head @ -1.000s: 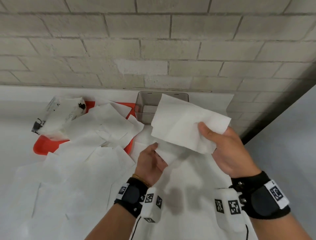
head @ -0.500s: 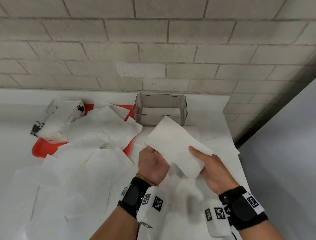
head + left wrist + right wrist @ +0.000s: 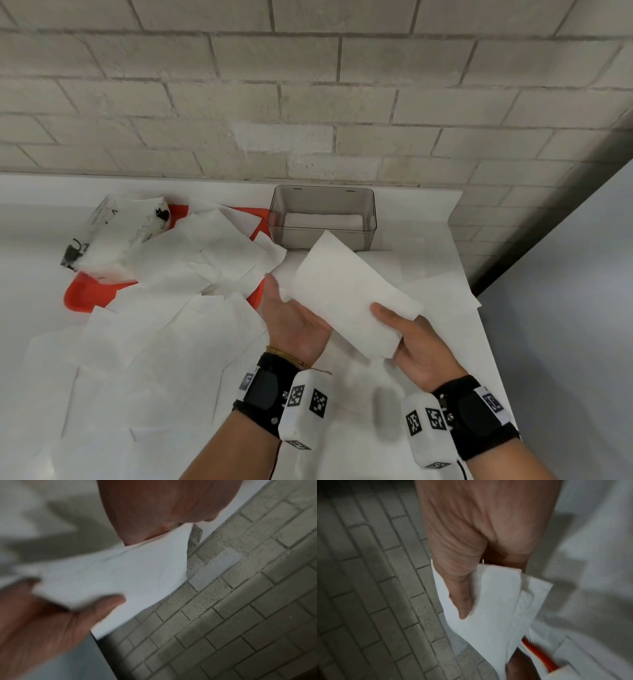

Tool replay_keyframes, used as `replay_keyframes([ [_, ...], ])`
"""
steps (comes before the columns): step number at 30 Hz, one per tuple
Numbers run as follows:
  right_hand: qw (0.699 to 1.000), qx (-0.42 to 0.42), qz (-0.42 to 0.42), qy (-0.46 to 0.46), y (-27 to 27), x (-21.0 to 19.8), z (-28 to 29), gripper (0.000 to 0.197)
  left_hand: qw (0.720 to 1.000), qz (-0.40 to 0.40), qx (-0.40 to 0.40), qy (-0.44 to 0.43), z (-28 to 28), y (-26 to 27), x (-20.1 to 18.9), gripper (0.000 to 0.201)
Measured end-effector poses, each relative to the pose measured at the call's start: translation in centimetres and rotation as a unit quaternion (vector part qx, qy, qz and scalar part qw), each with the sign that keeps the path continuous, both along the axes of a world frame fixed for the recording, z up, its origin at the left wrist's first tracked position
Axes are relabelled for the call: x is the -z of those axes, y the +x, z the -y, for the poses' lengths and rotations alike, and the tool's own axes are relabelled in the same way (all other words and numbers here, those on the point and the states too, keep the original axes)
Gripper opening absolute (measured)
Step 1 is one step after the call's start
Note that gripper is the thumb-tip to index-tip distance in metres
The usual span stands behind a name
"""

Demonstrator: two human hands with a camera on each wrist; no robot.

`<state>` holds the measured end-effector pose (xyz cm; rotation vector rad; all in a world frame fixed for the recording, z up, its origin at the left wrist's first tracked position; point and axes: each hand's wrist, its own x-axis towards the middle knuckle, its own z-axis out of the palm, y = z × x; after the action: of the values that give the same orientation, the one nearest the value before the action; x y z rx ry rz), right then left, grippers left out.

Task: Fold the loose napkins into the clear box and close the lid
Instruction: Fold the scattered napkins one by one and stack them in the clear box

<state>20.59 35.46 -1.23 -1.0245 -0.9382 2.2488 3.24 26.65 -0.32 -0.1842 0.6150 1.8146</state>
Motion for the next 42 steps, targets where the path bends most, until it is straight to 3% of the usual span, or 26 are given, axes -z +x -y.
replay_keyframes([
  [2,0.998,0.013,0.037,0.041,0.7,0.2,-0.6,0.045,0.995,-0.096,0.006,-0.036,0.5,-0.7,0.4,0.072],
  [4,0.991,0.025,0.078,0.101,1.4,0.2,-1.3,0.043,0.967,-0.234,0.046,-0.089,1.0,-1.4,1.0,0.052],
  [7,0.974,0.037,0.115,0.190,2.3,0.5,-2.1,0.059,0.887,-0.425,0.082,-0.161,1.6,-2.2,2.6,0.054],
  [9,0.960,0.024,0.145,0.239,2.5,0.7,-2.3,0.072,0.837,-0.503,0.119,-0.181,1.8,-2.2,3.2,0.049],
  [15,0.954,-0.029,0.153,0.254,3.2,1.0,-2.0,0.053,0.815,-0.546,0.115,-0.158,1.9,-1.6,3.1,0.027],
  [18,0.949,-0.066,0.164,0.260,3.8,2.1,-1.9,0.054,0.772,-0.601,0.128,-0.164,2.4,-1.4,3.8,0.038],
  [20,0.950,-0.076,0.161,0.257,4.1,3.0,-1.9,0.055,0.758,-0.616,0.124,-0.177,2.8,-1.2,4.8,0.051],
  [24,0.954,-0.078,0.152,0.247,4.2,3.9,-2.1,0.047,0.744,-0.630,0.098,-0.200,3.0,-0.3,5.8,0.046],
  [29,0.954,-0.059,0.163,0.244,3.7,4.3,-2.4,0.038,0.787,-0.562,0.090,-0.237,1.9,1.3,5.4,0.030],
  [33,0.949,-0.059,0.167,0.260,4.1,3.8,-3.0,0.027,0.797,-0.560,0.090,-0.207,1.7,0.7,4.5,0.027],
  [39,0.942,-0.121,0.154,0.272,4.5,3.5,-3.2,0.040,0.768,-0.597,0.144,-0.184,2.2,-0.2,5.1,0.029],
  [42,0.940,-0.128,0.159,0.274,3.9,3.6,-3.4,0.036,0.774,-0.587,0.146,-0.186,1.7,0.3,4.9,0.023],
])
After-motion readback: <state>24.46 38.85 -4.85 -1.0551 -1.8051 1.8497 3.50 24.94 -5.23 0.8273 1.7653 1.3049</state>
